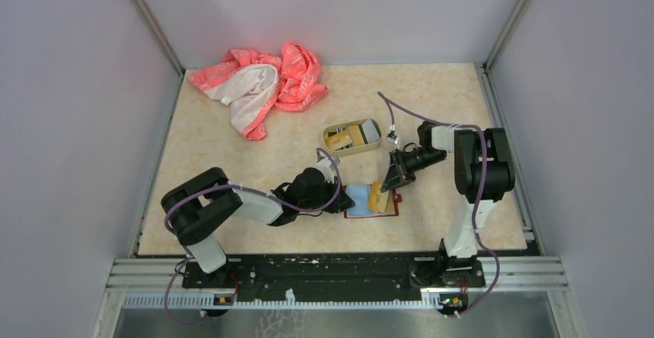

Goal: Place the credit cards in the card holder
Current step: Insert the credit card into the card holder.

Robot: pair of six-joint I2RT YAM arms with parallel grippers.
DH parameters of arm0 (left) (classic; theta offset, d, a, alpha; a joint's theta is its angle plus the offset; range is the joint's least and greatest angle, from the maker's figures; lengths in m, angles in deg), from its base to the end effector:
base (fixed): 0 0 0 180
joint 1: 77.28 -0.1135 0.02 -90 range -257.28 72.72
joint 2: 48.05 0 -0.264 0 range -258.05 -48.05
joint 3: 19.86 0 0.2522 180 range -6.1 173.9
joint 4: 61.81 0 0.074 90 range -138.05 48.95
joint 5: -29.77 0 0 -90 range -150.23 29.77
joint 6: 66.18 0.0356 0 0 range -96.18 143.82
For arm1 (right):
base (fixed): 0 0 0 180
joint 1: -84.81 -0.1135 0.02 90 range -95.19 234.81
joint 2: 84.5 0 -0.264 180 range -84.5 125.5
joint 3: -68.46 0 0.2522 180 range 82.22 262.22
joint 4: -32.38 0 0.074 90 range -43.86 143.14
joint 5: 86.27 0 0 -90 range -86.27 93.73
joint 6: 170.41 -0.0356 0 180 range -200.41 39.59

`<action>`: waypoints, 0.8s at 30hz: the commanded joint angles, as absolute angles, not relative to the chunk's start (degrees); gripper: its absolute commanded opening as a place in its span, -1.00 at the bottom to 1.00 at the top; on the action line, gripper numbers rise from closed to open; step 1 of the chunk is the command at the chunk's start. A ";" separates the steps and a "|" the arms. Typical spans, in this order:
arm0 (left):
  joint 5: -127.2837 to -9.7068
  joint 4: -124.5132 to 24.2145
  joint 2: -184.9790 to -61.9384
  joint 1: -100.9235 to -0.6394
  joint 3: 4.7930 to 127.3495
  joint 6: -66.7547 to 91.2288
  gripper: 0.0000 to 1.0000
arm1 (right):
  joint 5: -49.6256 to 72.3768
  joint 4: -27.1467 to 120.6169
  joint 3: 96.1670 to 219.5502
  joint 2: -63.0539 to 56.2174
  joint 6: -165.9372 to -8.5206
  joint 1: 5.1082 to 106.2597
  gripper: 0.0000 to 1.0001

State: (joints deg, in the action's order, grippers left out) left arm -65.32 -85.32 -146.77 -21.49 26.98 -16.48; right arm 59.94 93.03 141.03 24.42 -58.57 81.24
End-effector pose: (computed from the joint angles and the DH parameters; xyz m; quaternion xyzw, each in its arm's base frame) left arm 0.1728 -0.2598 0.1240 0.1382 0.8471 -0.4061 0.3138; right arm 0.2949 0.0480 0.1207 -0.1656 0.8652 0.4728 0.0215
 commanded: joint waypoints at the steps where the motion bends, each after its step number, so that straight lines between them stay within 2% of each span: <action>1: -64.01 -84.08 -148.07 -21.21 26.15 -15.74 -0.56 | 59.14 90.91 141.37 25.07 -60.37 81.61 -1.00; 18: -63.75 -83.82 -148.58 -21.21 26.45 -15.48 -0.59 | 65.31 98.24 144.31 29.33 -53.37 79.98 -1.00; 24: -64.39 -84.55 -149.25 -21.21 26.73 -15.69 -0.60 | 64.97 94.62 142.72 28.44 -56.55 79.98 -1.00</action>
